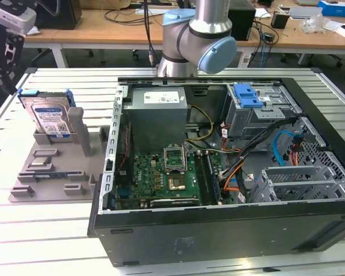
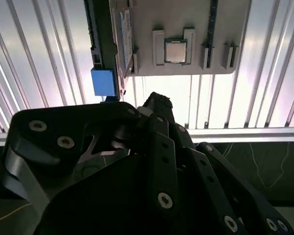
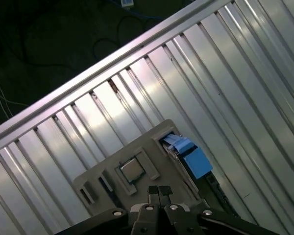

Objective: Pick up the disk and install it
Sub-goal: 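Pick up the disk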

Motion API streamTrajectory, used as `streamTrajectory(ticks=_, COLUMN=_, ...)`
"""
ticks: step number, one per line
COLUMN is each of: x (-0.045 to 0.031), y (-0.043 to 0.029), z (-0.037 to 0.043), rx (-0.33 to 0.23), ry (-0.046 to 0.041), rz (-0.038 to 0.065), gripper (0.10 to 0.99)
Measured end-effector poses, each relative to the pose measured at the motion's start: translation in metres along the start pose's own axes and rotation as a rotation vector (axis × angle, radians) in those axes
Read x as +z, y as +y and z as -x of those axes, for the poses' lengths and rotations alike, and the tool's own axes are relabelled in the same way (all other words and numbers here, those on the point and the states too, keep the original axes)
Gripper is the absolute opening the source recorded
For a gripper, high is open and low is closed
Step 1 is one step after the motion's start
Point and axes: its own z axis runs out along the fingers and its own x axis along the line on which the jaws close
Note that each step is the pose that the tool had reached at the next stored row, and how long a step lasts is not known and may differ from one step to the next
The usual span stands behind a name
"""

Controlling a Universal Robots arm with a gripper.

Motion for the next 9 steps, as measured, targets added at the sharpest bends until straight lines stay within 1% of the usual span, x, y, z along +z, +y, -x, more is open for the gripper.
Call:
streamTrajectory(ticks=6, x=0.0, y=-0.0001, z=0.0, rx=-0.1, ry=0.0043, rz=0.002, gripper=0.106)
streamTrajectory(ticks=9, x=0.0, y=0.0, z=0.0, rx=-0.169, ry=0.0065, rz=0.003, gripper=0.106)
